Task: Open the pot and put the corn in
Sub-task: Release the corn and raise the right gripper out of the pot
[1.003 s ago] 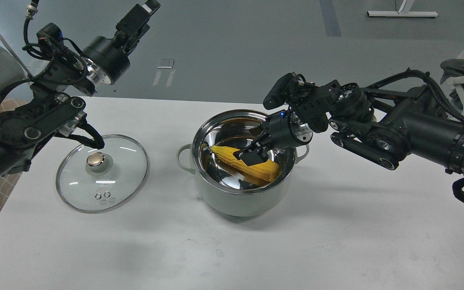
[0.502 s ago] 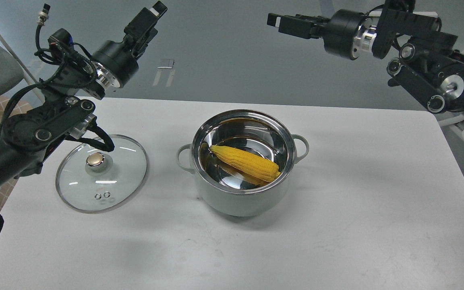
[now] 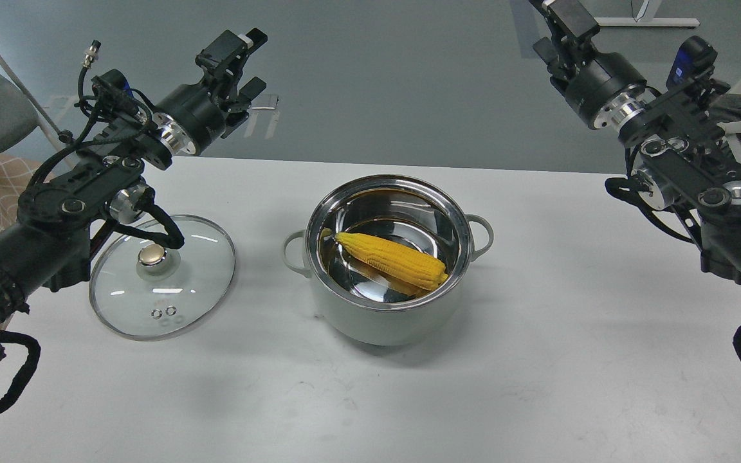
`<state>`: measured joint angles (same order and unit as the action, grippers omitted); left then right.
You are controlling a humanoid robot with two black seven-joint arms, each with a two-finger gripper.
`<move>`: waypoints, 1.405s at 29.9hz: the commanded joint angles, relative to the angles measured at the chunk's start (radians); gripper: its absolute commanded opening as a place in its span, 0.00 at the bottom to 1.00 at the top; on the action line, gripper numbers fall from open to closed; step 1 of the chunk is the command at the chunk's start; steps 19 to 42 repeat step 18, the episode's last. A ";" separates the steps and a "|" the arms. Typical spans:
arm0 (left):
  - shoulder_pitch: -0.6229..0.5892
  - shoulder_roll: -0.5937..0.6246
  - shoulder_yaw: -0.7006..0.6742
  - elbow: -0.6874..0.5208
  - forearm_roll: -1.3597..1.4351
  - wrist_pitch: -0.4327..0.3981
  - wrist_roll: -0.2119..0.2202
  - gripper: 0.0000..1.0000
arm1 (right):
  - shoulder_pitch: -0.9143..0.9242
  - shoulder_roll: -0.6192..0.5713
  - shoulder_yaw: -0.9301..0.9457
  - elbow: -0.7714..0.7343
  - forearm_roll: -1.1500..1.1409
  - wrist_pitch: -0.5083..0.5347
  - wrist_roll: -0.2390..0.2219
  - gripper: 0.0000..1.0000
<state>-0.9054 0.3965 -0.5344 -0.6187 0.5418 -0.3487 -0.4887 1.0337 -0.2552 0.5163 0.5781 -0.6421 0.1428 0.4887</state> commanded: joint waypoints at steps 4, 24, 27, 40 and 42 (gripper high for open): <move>0.008 -0.057 -0.021 0.092 -0.190 -0.140 0.002 0.98 | -0.098 0.002 0.111 0.002 0.192 0.151 0.000 1.00; 0.042 -0.077 -0.038 0.086 -0.192 -0.140 0.000 0.98 | -0.213 0.036 0.223 0.008 0.222 0.285 0.000 1.00; 0.042 -0.077 -0.038 0.086 -0.192 -0.140 0.000 0.98 | -0.213 0.036 0.223 0.008 0.222 0.285 0.000 1.00; 0.042 -0.077 -0.038 0.086 -0.192 -0.140 0.000 0.98 | -0.213 0.036 0.223 0.008 0.222 0.285 0.000 1.00; 0.042 -0.077 -0.038 0.086 -0.192 -0.140 0.000 0.98 | -0.213 0.036 0.223 0.008 0.222 0.285 0.000 1.00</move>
